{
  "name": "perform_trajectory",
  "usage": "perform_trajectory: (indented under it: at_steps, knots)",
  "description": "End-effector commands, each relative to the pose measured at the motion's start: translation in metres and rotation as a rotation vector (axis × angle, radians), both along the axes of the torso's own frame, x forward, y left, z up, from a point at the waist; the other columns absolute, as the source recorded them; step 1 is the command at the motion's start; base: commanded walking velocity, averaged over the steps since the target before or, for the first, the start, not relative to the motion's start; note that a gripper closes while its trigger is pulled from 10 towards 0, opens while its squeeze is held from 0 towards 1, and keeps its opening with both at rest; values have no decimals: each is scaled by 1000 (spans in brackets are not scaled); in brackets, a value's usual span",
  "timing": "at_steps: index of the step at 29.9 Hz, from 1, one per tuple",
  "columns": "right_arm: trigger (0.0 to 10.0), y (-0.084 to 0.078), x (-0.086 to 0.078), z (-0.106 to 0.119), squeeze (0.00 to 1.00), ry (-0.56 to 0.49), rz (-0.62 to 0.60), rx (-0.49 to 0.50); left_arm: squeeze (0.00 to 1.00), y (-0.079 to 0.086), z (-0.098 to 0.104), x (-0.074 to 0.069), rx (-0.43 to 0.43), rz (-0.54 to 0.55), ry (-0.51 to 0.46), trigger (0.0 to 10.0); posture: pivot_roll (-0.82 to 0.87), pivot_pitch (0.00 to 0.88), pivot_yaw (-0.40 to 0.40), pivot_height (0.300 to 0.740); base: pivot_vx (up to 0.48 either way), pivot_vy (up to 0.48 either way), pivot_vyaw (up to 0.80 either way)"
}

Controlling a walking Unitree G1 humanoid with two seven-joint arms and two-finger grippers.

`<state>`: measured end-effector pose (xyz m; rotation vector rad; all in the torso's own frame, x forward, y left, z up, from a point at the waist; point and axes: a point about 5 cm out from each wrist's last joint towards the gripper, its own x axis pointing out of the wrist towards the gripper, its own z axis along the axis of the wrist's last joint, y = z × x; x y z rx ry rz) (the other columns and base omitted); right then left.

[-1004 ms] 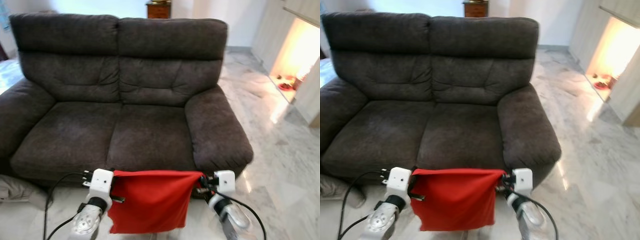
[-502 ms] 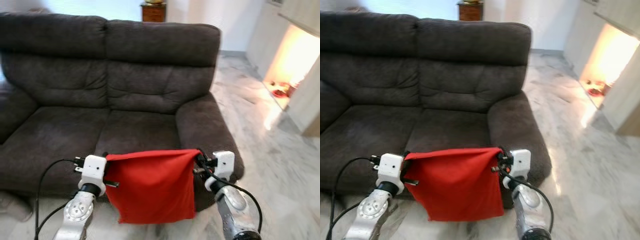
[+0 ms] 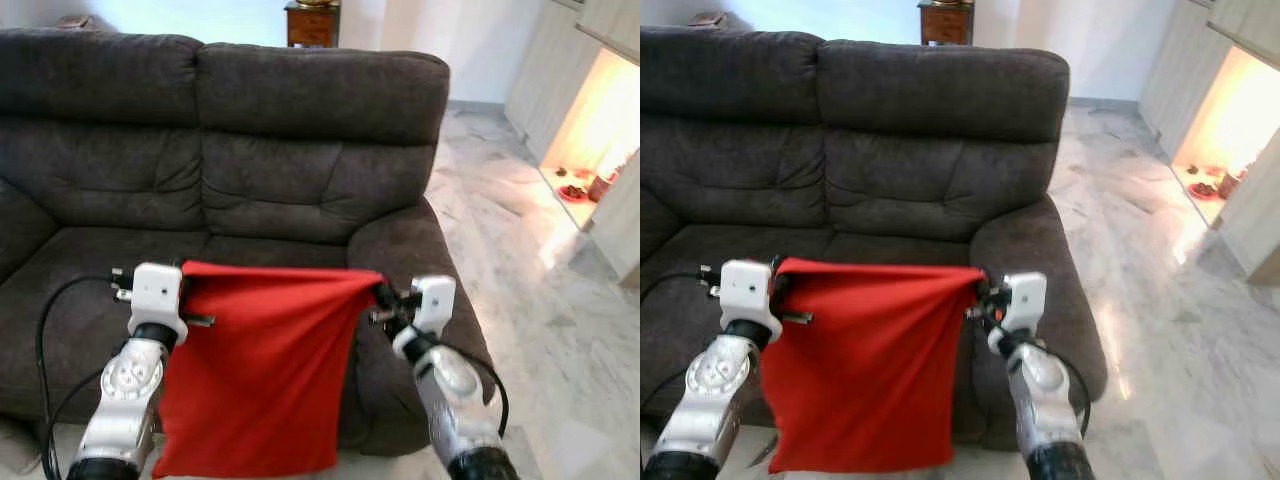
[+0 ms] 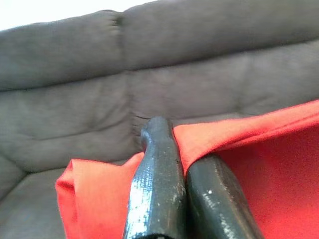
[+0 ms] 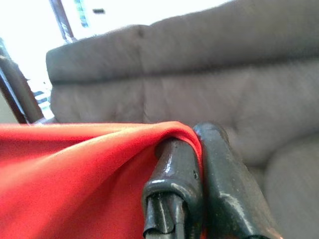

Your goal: Move the pillow to the sofa from floor

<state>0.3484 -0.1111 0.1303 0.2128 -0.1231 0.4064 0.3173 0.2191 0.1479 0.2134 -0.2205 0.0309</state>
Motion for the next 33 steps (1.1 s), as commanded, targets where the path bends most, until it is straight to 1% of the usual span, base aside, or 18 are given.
perform_trajectory:
  at_steps: [1,3,4,5,8,9,14,16,19,22,23,25,26,27,28,29,31,33]
  knots:
    - [10000,-37,8,40,0,-141,-177,95,0,36,28,-5,-23,156,-107,10000,106,0,-5,740,424,0,0]
    - [10000,-35,10,56,0,-191,-169,113,0,37,44,-3,-12,159,-154,10000,106,0,-5,740,420,0,0]
    - [10000,-35,10,56,0,-191,-169,113,0,37,44,-3,-12,159,-154,10000,106,0,-5,740,420,0,0]
    - [10000,-34,10,64,0,-230,-167,112,0,37,55,-1,1,150,-186,10000,104,0,-10,740,307,0,0]
    - [10000,-34,9,81,0,-294,-157,136,0,37,77,4,14,140,-231,10000,110,0,-10,740,307,0,0]
    - [10000,-33,10,94,0,-338,-137,143,0,39,93,7,18,131,-264,10000,106,0,-9,740,307,0,0]
    - [10000,-34,12,102,0,-352,-134,149,0,37,112,10,64,111,-293,10000,107,0,-12,740,309,0,0]
    - [10000,-34,12,102,0,-351,-132,150,0,36,114,10,75,111,-297,10000,107,0,-12,740,311,0,0]
    - [10000,-30,10,101,0,-350,-93,154,0,32,116,7,61,109,-302,10000,111,0,-12,740,312,0,0]
    - [10000,-18,4,91,0,-341,-7,107,0,31,114,6,56,113,-291,10000,112,8,-16,740,309,0,0]
    - [10000,-18,4,91,0,-341,-7,107,0,31,114,6,56,113,-291,10000,112,8,-16,740,304,0,0]
    - [10000,-7,-1,78,0,-299,88,69,0,32,106,4,48,112,-257,10000,112,10,-15,740,131,0,0]
    - [10000,-7,-1,78,0,-299,88,69,0,32,106,4,48,112,-257,10000,112,10,-15,740,0,0,0]
    - [10000,-3,-4,68,0,-279,126,24,0,33,96,3,53,110,-220,10000,112,11,-15,740,0,0,0]
    - [10000,-1,-6,66,0,-277,145,5,0,34,93,2,57,107,-203,10000,112,12,-14,740,0,0,0]
    - [10000,0,-7,64,0,-276,158,-5,0,34,90,2,60,105,-194,10000,112,12,-14,740,0,0,0]
    - [10000,8,-13,64,0,-311,231,-66,0,35,86,0,63,108,-179,10000,111,15,-15,740,0,0,0]
    - [10000,8,-13,71,0,-326,220,-27,0,36,88,0,66,114,-180,10000,112,15,-16,740,0,0,0]
